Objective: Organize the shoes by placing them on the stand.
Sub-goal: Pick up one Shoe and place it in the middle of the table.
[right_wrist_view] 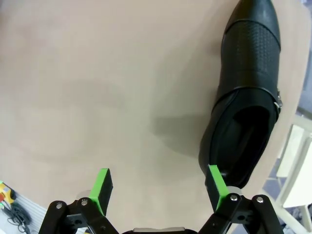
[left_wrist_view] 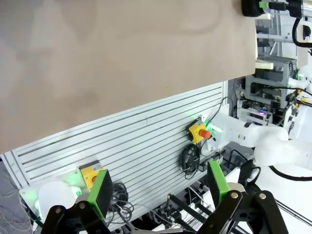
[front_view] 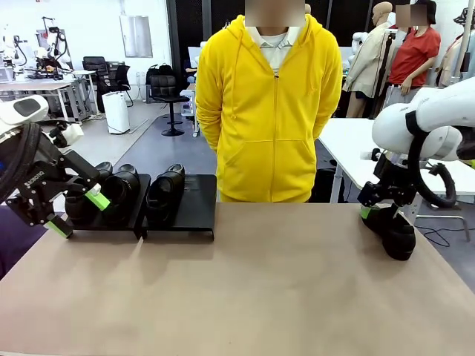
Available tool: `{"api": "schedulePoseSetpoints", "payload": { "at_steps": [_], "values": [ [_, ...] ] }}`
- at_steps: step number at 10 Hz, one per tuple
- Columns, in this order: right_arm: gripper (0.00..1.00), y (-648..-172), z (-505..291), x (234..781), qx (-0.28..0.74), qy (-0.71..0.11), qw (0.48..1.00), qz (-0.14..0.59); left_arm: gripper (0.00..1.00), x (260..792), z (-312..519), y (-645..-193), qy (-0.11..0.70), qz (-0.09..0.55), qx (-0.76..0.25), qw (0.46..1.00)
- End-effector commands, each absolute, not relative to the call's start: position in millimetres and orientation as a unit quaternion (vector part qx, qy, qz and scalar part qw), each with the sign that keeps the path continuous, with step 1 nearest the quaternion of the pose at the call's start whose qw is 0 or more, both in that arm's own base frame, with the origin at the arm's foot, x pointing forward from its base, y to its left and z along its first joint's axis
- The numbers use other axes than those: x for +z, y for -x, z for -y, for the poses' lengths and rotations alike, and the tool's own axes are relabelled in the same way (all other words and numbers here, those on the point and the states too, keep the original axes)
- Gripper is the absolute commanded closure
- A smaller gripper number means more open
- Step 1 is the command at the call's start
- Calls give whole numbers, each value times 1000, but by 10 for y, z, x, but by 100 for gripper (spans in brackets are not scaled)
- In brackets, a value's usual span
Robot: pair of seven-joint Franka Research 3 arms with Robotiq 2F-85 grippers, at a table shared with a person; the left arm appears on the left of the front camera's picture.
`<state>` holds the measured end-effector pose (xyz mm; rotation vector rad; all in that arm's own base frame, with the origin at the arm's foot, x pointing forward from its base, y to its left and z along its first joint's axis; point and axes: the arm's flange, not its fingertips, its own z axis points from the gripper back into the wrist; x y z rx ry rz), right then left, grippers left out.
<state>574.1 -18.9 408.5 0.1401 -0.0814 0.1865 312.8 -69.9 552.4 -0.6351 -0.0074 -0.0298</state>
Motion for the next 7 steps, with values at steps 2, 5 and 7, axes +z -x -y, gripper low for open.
{"api": "schedulePoseSetpoints", "payload": {
  "at_steps": [2, 5, 7],
  "values": [
    [0, -5741, 189, 4085, 93, -70, 992, 41, 0, 5538, 678, -3141, 323, 3, -23, 946],
    [0, -6121, 350, 4103, 73, -48, 994, 62, 0, 5538, 678, -3141, 323, 3, -23, 946],
    [0, -6305, 408, 4044, 59, -48, 996, 54, 0, 5538, 678, -3141, 323, 3, -23, 946]
  ]
}}
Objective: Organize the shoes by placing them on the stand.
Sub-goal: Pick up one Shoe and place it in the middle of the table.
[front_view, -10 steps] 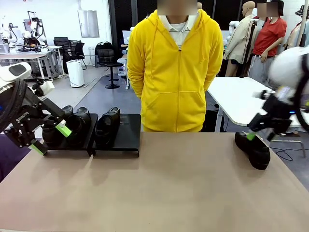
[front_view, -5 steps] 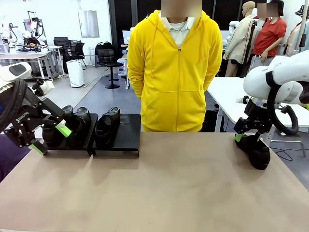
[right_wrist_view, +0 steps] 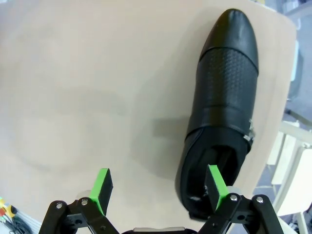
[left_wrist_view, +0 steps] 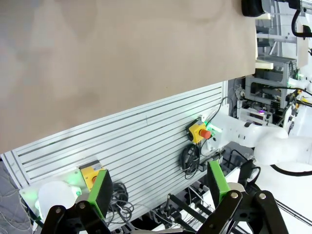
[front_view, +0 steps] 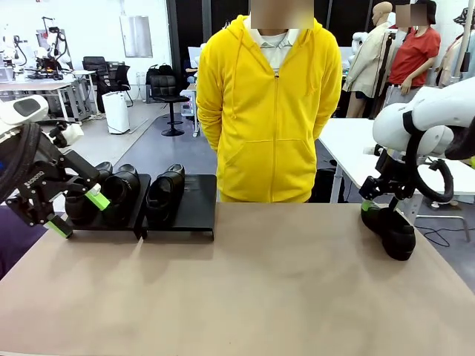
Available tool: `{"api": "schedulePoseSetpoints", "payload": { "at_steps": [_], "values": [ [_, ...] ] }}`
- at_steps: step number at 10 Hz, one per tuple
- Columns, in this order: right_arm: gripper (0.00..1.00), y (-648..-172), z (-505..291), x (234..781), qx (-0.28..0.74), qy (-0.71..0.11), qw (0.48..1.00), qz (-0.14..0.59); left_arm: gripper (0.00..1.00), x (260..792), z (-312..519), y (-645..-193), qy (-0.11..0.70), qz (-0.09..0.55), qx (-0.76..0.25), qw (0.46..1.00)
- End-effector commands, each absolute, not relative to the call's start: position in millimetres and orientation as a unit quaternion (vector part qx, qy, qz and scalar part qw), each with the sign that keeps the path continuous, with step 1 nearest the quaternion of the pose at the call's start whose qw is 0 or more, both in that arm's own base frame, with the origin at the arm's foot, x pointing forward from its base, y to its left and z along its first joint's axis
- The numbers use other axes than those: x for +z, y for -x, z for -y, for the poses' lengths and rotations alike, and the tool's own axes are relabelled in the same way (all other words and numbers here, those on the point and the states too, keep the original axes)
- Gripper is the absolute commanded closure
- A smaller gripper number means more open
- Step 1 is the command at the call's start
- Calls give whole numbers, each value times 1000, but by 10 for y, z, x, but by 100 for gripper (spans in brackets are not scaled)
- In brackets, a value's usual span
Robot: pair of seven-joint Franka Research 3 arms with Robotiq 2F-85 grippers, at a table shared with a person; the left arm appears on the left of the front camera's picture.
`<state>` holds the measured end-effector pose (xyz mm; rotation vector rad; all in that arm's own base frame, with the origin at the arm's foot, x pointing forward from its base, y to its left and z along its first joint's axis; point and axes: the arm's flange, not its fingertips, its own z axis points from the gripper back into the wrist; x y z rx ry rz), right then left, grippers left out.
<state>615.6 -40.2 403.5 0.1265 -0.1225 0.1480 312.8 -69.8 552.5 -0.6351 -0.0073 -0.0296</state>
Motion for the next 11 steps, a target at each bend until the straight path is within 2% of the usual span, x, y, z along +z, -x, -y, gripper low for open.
{"api": "schedulePoseSetpoints", "payload": {
  "at_steps": [1, 6, 9, 10, 11],
  "values": [
    [0, -6339, 426, 3999, 52, -47, 997, 39, 0, 5538, 678, -3141, 323, 3, -23, 946],
    [0, -6432, 460, 3733, 33, -41, 998, -22, 0, 5538, 678, -3141, 323, 3, -23, 946],
    [0, -6438, 451, 3670, 40, -39, 998, -10, 0, 5538, 678, -3141, 323, 3, -23, 946],
    [60, -6431, 445, 3660, 40, -32, 999, -17, 0, 5538, 678, -3141, 323, 3, -23, 946],
    [100, -6433, 439, 3653, 39, -35, 998, -23, 0, 5538, 678, -3141, 323, 3, -23, 946]
  ]
}}
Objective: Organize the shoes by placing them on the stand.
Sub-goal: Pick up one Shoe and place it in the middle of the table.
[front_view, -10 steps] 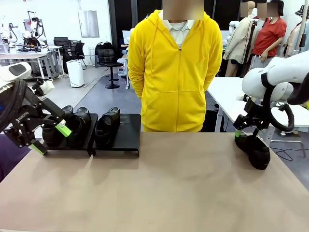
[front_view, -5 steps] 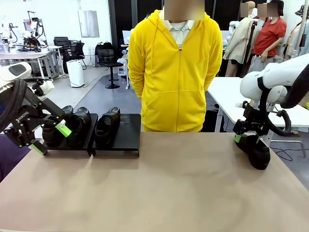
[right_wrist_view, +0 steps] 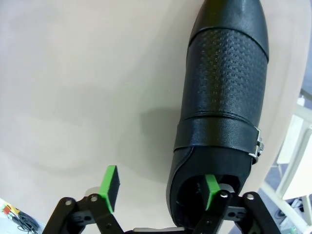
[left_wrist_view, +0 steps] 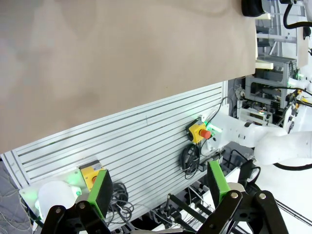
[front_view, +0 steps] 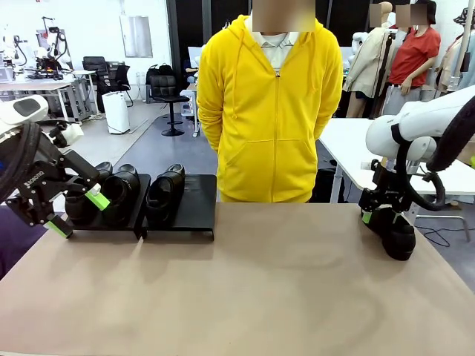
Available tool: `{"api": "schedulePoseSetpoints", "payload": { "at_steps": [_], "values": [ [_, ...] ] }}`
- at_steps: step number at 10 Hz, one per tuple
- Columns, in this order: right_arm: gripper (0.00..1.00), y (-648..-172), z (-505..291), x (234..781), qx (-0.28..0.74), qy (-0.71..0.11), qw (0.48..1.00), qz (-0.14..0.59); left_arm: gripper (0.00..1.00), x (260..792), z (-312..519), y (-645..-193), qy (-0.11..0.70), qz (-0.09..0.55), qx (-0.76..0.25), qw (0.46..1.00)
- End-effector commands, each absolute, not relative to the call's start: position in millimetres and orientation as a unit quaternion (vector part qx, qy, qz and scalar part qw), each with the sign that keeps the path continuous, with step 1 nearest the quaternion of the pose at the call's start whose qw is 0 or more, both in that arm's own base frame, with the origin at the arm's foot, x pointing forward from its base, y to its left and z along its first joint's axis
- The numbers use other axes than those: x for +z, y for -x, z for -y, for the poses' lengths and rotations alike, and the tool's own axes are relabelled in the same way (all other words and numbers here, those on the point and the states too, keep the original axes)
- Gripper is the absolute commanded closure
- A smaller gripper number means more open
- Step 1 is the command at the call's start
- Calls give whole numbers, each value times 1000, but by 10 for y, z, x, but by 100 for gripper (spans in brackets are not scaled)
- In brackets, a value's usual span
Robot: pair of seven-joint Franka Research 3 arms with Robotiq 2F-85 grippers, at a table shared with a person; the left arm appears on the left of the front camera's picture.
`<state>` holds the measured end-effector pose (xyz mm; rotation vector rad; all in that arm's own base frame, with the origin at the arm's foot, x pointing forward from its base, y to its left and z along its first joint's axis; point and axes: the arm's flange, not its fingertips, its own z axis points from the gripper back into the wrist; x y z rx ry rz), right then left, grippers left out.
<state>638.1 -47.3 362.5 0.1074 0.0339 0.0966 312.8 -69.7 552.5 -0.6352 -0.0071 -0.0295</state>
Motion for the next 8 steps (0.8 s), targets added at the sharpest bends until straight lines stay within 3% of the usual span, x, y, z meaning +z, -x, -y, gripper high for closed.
{"api": "schedulePoseSetpoints", "payload": {
  "at_steps": [1, 8],
  "values": [
    [100, -6443, 443, 3643, 39, -32, 998, -25, 0, 5538, 678, -3141, 323, 3, -23, 946],
    [100, -6498, 446, 3581, 35, -23, 998, -45, 0, 5538, 678, -3141, 323, 3, -23, 946]
  ]
}}
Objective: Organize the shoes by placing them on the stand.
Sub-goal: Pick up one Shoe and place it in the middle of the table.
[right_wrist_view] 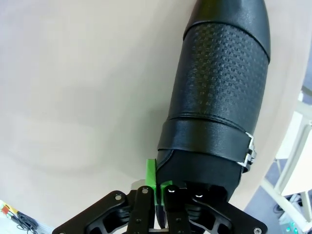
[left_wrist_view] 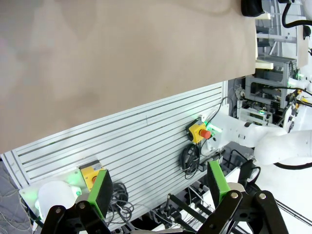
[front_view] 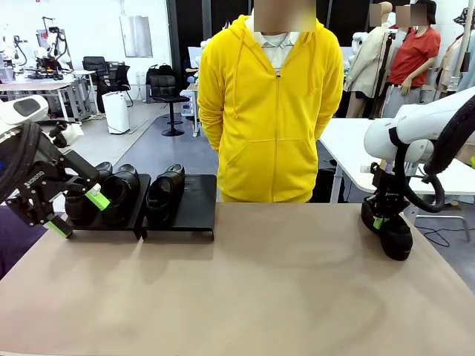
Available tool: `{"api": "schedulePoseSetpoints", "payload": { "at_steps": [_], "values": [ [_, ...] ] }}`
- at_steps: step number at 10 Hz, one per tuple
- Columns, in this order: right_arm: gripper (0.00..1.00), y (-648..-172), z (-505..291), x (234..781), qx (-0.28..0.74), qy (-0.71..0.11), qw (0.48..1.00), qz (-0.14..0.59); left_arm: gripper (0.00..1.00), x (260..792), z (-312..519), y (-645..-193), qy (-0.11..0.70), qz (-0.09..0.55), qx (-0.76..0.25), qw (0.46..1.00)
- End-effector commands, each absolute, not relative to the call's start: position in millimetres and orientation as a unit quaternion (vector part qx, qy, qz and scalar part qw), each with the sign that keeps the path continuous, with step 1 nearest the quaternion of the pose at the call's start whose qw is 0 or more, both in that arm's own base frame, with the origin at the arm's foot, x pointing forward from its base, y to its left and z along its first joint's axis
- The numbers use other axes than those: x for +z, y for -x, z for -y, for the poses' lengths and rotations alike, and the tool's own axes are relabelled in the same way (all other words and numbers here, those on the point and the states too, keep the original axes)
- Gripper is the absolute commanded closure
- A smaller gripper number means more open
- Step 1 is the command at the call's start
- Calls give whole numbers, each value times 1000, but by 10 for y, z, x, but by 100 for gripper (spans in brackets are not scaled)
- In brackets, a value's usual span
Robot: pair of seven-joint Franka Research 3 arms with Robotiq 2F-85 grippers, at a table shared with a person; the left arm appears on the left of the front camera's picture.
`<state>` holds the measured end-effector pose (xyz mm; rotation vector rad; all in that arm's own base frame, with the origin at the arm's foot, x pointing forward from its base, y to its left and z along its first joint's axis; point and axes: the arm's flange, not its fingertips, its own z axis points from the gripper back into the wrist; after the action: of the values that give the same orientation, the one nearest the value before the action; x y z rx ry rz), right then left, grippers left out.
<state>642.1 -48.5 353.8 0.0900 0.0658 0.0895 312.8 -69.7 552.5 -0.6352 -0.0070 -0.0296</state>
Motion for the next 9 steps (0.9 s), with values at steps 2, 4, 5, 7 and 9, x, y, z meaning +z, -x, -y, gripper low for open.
{"api": "schedulePoseSetpoints", "payload": {
  "at_steps": [2, 4, 5, 7, 9],
  "values": [
    [100, -6494, 480, 3611, 29, -16, 999, -37, 0, 5538, 678, -3141, 323, 3, -23, 946],
    [100, -6451, 569, 3735, 27, -37, 998, -31, 0, 5538, 678, -3141, 323, 3, -23, 946],
    [100, -6358, 664, 3960, 40, -66, 996, -32, 0, 5538, 678, -3141, 323, 3, -23, 946],
    [100, -5846, 794, 4713, 52, -120, 991, -24, 0, 5538, 678, -3141, 323, 3, -23, 946],
    [100, -5189, 777, 5136, 78, -105, 991, 22, 0, 5538, 678, -3141, 323, 3, -23, 946]
  ]
}}
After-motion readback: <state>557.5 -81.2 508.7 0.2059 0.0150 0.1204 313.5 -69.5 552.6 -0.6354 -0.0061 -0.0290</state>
